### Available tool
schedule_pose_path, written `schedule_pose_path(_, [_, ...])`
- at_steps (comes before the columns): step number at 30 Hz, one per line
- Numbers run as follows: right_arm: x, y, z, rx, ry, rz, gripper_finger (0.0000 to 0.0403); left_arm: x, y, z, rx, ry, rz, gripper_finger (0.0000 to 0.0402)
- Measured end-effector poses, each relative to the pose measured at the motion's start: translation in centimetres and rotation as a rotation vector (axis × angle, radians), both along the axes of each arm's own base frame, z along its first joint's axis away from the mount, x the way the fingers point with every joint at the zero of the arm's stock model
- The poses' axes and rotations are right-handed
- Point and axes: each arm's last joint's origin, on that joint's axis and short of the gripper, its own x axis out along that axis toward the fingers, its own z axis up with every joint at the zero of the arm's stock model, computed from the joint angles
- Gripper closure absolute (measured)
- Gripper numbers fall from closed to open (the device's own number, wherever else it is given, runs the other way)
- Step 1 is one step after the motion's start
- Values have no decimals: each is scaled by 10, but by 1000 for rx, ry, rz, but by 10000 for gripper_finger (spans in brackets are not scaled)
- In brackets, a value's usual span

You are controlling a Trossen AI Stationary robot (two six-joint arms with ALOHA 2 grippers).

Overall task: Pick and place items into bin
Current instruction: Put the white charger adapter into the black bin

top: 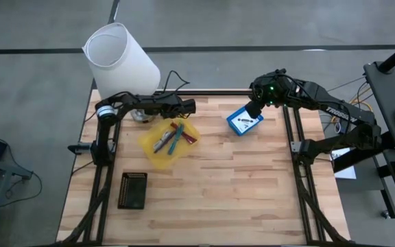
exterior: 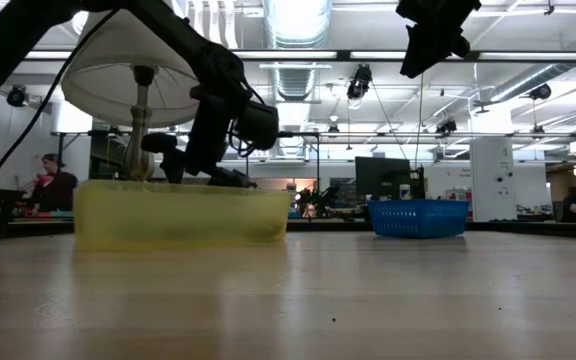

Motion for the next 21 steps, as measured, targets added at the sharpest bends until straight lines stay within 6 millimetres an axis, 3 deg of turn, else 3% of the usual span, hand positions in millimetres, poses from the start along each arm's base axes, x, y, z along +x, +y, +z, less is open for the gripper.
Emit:
schedule_pose_path(6, [0,0,0,-1,0,-1,304,4,-14,9,-59,-61,-39,194])
schedule_pose_path(11, [0,0,0,-4,3,1,303,3,-17,20,-8,-58,-75,194])
schedule_pose_path(21, [0,0,0,-2,1,-2,310,-16,-12,0,31,66,-61,194])
